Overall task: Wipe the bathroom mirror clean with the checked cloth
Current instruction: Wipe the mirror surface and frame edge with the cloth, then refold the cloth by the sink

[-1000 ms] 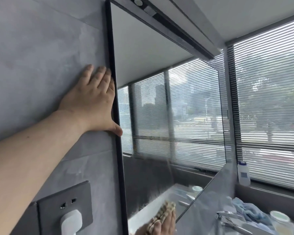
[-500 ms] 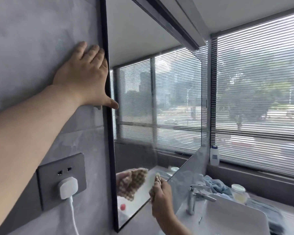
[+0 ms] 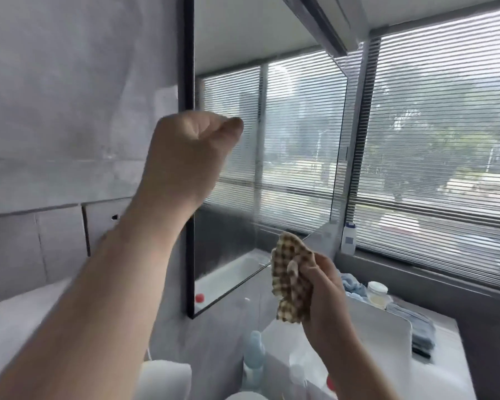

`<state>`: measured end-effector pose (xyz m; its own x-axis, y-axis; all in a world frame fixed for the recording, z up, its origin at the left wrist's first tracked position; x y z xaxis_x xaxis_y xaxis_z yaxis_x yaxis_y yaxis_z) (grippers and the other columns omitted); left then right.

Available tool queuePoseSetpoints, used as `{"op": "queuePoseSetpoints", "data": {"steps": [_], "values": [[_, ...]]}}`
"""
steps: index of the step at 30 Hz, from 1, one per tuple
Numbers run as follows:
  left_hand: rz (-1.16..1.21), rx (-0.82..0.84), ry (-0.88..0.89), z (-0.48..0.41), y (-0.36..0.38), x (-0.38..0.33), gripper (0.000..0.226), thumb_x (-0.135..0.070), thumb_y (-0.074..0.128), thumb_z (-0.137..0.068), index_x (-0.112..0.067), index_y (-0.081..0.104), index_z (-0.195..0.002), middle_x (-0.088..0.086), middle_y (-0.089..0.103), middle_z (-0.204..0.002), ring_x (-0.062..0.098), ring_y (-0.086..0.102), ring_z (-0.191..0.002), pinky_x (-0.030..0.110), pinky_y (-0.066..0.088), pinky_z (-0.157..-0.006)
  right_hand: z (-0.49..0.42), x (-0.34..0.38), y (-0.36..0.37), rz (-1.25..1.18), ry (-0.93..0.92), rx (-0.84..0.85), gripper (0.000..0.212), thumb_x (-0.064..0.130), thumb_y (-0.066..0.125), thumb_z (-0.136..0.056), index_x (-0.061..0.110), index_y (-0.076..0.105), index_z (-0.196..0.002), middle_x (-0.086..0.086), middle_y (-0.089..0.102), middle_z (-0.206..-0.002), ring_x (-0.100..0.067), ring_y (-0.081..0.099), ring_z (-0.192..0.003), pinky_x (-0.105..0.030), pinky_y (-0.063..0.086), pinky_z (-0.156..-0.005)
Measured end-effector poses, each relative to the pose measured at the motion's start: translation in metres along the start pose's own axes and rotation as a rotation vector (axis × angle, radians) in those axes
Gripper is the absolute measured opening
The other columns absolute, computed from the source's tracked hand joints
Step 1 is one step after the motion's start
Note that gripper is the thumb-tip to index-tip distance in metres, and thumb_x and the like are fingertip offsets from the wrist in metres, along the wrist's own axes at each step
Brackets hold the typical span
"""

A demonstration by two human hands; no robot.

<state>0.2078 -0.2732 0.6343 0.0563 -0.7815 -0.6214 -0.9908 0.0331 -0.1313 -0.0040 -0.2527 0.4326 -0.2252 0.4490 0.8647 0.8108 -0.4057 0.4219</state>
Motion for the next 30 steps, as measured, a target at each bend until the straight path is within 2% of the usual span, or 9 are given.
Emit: {"op": "queuePoseSetpoints", "data": {"steps": [6,10,12,14,18,20,24,27,30], "values": [[0.100,0.112,-0.306,0.124,0.036,0.058,0.004,-0.027,0.070,-0.089,-0.030,0.072,-0.089,-0.020,0.074,-0.082,-0.009,0.067,-0.079,0.007,0.047,-0.068,0.049,0.019,-0.006,-0.076,0.049,0.138,0.016,0.007,0.048,-0.083,0.010,0.062,-0.088,-0.021,0.063,-0.086,-0.033,0.060,-0.072,-0.037,0.052,-0.056],[0.165,0.276,-0.519,0.156,0.058,0.091,0.034,-0.047,0.083,-0.073,-0.025,0.072,-0.095,-0.010,0.075,-0.084,0.001,0.070,-0.082,0.010,0.049,-0.066,0.071,0.015,0.001,-0.092,0.129,0.265,0.013,0.009,0.056,-0.069,0.010,0.061,-0.081,-0.018,0.061,-0.077,-0.028,0.062,-0.066,-0.038,0.053,-0.057],[0.162,0.304,-0.529,0.162,0.065,0.096,0.010,-0.026,0.083,-0.079,-0.020,0.075,-0.080,-0.006,0.075,-0.075,0.009,0.071,-0.073,0.018,0.051,-0.064,0.074,0.011,-0.003,-0.073,0.159,0.240,0.017,0.009,0.058,-0.069,0.008,0.065,-0.085,-0.020,0.063,-0.079,-0.030,0.063,-0.070,-0.038,0.054,-0.061],[0.135,0.274,-0.551,0.164,0.065,0.104,0.014,-0.010,0.075,-0.085,-0.017,0.073,-0.073,-0.005,0.073,-0.068,0.006,0.066,-0.063,0.024,0.049,-0.063,0.072,0.006,-0.013,-0.012,0.152,0.169,0.013,0.014,0.060,-0.071,0.013,0.069,-0.080,-0.017,0.065,-0.079,-0.027,0.062,-0.072,-0.037,0.049,-0.068],[0.289,0.216,-0.667,0.170,0.067,0.113,0.013,-0.016,0.069,-0.090,-0.019,0.069,-0.078,-0.003,0.070,-0.070,0.009,0.063,-0.063,0.021,0.044,-0.054,0.070,0.001,-0.030,0.030,0.158,0.073,0.023,0.004,0.060,-0.089,0.018,0.068,-0.073,-0.008,0.064,-0.072,-0.016,0.058,-0.065,-0.032,0.045,-0.064],[0.322,0.174,-0.692,0.172,0.069,0.118,0.016,-0.017,0.068,-0.091,-0.024,0.070,-0.077,-0.003,0.070,-0.072,0.012,0.065,-0.065,0.023,0.046,-0.054,0.070,-0.003,-0.037,-0.025,0.217,0.035,0.011,0.018,0.059,-0.087,0.011,0.067,-0.087,-0.012,0.067,-0.076,-0.016,0.060,-0.065,-0.029,0.049,-0.059],[0.349,0.101,-0.697,0.175,0.071,0.121,0.003,-0.032,0.072,-0.083,-0.030,0.071,-0.081,0.000,0.075,-0.082,0.023,0.072,-0.083,0.046,0.057,-0.079,0.077,-0.013,-0.039,-0.107,0.326,0.079,0.069,0.044,0.075,-0.068,0.002,0.055,-0.120,-0.022,0.070,-0.099,-0.027,0.065,-0.082,-0.037,0.054,-0.065],[0.373,0.062,-0.729,0.179,0.073,0.121,0.010,-0.033,0.069,-0.092,-0.023,0.069,-0.088,0.004,0.076,-0.087,0.028,0.072,-0.089,0.048,0.058,-0.082,0.081,-0.012,-0.039,-0.164,0.308,0.123,0.078,0.025,0.094,-0.055,0.008,0.058,-0.122,-0.023,0.070,-0.105,-0.027,0.069,-0.083,-0.035,0.059,-0.063],[0.381,0.065,-0.713,0.185,0.071,0.123,0.073,-0.078,0.074,-0.062,-0.020,0.061,-0.103,0.015,0.072,-0.092,0.032,0.067,-0.083,0.045,0.053,-0.068,0.079,-0.005,-0.047,-0.169,0.253,0.054,0.041,0.020,0.083,-0.066,0.014,0.068,-0.104,-0.021,0.071,-0.096,-0.025,0.068,-0.077,-0.032,0.059,-0.061]]}}
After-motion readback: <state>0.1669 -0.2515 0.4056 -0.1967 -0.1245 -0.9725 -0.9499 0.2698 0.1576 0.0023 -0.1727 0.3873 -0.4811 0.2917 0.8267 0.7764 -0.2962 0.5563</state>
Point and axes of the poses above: each hand's wrist, its own z-axis away from the middle knuckle, its own y-axis out of the palm, x = y × z, the point moved 5 cm from there along -z, towards the middle knuckle
